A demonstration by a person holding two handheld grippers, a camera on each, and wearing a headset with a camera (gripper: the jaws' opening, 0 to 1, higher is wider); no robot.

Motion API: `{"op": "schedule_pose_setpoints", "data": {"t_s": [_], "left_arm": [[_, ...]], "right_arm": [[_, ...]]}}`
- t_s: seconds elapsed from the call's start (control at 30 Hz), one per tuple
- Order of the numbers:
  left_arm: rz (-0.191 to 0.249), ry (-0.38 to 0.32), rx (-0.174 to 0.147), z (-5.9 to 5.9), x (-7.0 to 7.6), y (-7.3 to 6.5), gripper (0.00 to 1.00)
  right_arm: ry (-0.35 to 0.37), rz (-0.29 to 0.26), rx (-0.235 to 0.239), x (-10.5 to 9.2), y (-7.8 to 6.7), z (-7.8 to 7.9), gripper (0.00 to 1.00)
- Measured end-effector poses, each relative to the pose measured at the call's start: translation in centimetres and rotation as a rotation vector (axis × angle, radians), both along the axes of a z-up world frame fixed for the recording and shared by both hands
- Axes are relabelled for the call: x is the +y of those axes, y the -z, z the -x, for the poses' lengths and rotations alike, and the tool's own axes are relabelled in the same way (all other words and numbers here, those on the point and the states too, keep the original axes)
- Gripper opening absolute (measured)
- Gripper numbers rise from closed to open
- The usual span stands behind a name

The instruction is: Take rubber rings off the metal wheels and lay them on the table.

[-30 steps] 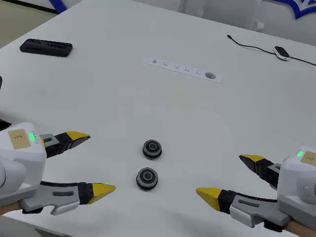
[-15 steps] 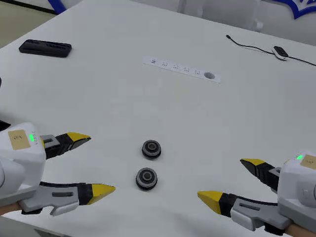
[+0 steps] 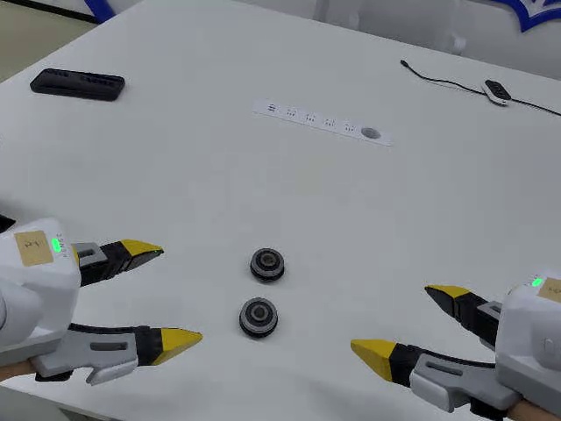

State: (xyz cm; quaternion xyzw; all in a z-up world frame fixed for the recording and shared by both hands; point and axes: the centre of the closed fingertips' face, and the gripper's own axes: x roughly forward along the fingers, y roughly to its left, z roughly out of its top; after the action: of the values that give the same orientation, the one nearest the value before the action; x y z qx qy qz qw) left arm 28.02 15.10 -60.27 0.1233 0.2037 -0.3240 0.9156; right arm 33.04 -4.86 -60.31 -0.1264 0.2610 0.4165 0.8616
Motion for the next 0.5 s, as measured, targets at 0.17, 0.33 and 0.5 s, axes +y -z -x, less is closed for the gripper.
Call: {"op": "schedule_pose_setpoints", "data": {"t_s": [0.17, 0.33, 0.5], "left_arm": [[0.000, 0.007, 0.002, -0.25, -0.22, -0.02, 0.63], [-0.015, 0.019, 0.006, -0.36, -0.39, 0.15, 0.61], [-0.011, 0.022, 0.009, -0.44, -0.49, 0.11, 0.60]], "right_arm": [[-0.001, -0.007, 0.012, 0.16, 0.22, 0.18, 0.72], [0.003, -0.018, 0.022, 0.31, 0.47, 0.28, 0.72], [0.007, -0.049, 0.040, 0.75, 0.54, 0.50, 0.71]]}}
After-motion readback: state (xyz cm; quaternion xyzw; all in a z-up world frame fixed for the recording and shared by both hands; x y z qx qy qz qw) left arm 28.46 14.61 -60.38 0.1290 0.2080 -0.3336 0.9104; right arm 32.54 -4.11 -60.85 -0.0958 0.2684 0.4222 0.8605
